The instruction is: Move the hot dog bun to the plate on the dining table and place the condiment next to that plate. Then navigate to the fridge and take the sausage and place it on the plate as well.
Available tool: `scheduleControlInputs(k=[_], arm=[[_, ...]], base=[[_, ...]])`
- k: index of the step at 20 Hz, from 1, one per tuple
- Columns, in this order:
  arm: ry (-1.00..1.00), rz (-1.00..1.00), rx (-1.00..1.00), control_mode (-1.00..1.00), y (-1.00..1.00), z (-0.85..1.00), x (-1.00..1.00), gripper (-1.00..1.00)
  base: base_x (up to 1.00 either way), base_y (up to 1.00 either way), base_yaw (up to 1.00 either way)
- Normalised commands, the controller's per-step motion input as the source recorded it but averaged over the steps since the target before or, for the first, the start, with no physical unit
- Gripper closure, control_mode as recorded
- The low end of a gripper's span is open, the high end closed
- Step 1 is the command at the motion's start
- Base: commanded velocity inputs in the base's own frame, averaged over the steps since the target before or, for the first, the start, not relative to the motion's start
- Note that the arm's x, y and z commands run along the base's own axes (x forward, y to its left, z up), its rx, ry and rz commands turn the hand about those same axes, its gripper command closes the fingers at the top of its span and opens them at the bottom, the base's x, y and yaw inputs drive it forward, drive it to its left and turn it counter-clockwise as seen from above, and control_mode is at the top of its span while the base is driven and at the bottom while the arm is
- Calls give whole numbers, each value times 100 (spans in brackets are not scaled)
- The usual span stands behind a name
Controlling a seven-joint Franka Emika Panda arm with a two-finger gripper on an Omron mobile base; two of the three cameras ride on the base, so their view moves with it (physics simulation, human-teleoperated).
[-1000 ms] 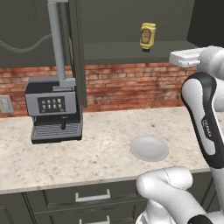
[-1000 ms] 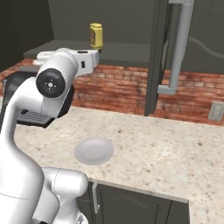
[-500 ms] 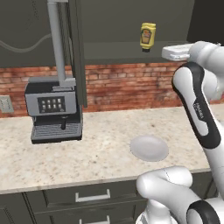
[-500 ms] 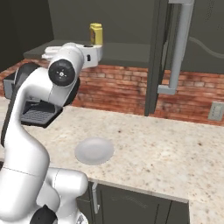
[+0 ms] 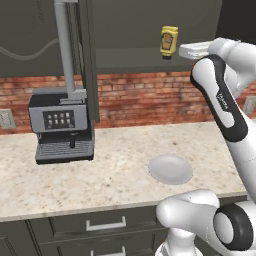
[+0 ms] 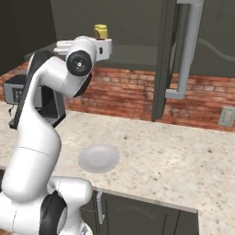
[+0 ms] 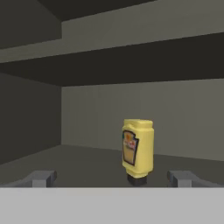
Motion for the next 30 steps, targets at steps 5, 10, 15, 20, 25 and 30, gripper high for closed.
scheduleControlInputs(k=[5,10,15,20,25,30], arm=[[5,0,0,-100,-3,0,38,-100],[1,3,0,-100,-17,0,36,-100],[1,8,0,-100,-23,0,35,-100],[0,6,0,-100,-19,0,18,-100],[0,4,0,-100,-4,0,26,-100],[1,0,0,-100,9,0,28,-100]], base=[[0,0,0],[0,0,0],[0,0,0],[0,0,0],[0,0,0],[0,0,0]])
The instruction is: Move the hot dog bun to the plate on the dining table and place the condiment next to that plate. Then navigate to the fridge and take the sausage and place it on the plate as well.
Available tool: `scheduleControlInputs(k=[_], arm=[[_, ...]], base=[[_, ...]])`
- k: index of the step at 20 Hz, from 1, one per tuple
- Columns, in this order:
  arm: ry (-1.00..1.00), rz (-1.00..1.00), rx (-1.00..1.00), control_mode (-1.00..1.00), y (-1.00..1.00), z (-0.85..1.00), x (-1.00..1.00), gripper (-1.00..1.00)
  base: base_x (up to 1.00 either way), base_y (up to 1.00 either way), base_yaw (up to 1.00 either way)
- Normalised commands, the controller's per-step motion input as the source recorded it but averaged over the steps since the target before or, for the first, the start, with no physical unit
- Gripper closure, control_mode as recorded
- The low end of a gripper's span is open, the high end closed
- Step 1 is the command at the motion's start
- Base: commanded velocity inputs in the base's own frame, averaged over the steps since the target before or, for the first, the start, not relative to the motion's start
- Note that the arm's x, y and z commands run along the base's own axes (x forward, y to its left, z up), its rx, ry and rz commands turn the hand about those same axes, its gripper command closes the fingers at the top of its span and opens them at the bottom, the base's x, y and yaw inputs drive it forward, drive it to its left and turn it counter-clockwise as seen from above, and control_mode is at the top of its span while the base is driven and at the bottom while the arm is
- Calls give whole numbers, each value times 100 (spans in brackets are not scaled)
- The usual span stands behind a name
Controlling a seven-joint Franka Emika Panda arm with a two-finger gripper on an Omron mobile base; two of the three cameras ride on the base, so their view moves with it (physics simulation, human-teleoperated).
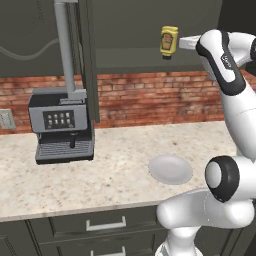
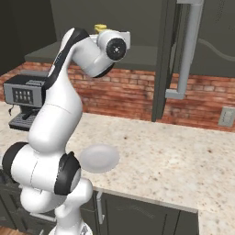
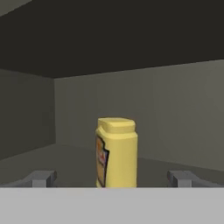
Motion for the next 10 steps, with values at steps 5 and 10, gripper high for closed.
scheduleControlInputs(k=[5,10], arm=[[1,0,-1,-100,12,0,24,-100],[0,0,-2,-100,19,0,22,-100]], base=[[0,0,0],[0,0,0]])
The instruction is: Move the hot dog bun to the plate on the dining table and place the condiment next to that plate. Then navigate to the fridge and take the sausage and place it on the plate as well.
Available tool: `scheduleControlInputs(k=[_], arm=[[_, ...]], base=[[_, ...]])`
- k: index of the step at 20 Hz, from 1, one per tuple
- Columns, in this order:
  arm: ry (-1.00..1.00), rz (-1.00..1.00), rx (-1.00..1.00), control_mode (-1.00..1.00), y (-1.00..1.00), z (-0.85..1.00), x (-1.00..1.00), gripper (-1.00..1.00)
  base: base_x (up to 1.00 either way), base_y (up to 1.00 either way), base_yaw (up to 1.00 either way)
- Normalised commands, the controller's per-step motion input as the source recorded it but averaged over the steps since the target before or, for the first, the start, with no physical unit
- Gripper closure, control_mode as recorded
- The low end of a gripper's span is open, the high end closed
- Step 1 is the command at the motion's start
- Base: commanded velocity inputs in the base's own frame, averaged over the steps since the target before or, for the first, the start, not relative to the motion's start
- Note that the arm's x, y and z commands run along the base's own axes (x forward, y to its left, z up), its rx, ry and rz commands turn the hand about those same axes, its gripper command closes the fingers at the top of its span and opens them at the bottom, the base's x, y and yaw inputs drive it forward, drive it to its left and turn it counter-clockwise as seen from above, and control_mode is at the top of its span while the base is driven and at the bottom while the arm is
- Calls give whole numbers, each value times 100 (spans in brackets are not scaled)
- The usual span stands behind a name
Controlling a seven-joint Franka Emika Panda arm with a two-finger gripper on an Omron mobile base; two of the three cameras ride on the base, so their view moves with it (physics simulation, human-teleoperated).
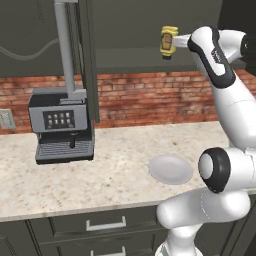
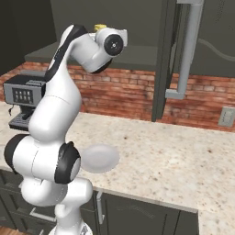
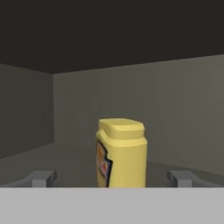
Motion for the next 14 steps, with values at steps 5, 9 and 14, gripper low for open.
scheduleControlInputs(k=[5,9,14], arm=[[0,0,0,-100,4,0,17,-100],[0,2,0,-100,0,0,15,-100],[0,2,0,-100,0,-5,18,-100]], base=[[0,0,0],[0,0,0],[0,0,0]])
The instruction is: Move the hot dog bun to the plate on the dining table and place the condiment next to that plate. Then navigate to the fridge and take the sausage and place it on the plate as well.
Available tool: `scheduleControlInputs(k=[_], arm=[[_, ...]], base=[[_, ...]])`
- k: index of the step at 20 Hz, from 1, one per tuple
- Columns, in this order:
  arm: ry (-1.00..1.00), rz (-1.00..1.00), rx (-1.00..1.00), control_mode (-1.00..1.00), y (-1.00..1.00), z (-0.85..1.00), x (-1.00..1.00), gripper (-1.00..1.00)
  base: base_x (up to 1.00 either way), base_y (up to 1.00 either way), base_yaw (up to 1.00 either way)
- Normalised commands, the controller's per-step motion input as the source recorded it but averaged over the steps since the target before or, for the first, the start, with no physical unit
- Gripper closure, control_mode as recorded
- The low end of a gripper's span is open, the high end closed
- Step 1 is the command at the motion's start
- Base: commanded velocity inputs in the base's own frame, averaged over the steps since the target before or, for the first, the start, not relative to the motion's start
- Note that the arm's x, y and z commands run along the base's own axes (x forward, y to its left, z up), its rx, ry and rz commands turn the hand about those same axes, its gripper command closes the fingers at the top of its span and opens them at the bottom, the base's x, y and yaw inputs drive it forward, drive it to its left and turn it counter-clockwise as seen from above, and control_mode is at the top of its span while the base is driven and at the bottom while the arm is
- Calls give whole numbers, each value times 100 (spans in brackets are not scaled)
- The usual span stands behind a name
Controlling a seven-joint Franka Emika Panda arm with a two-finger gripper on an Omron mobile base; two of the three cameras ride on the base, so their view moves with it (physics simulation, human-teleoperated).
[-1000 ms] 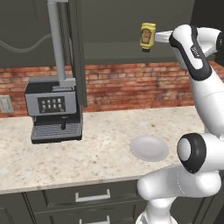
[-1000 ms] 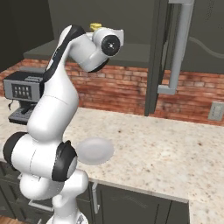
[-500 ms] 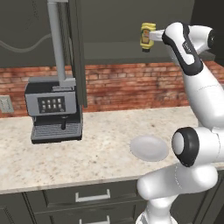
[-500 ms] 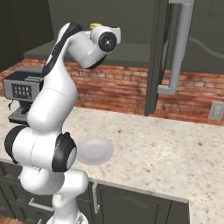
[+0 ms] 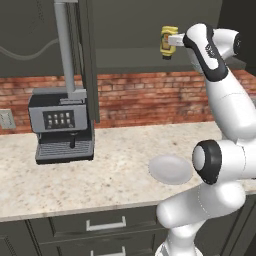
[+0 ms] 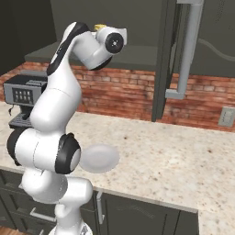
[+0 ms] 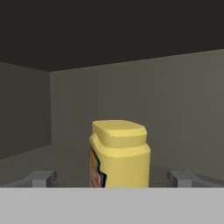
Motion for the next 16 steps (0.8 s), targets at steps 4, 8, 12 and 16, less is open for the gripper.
scheduleControlInputs(k=[4,8,12,16], arm=[[0,3,0,-100,0,-7,19,-100],[1,3,0,-100,0,-11,21,-100],[0,3,0,-100,0,-13,19,-100],[1,2,-1,-100,6,-15,21,-100]], base=[[0,0,0],[0,0,0],[0,0,0],[0,0,0]])
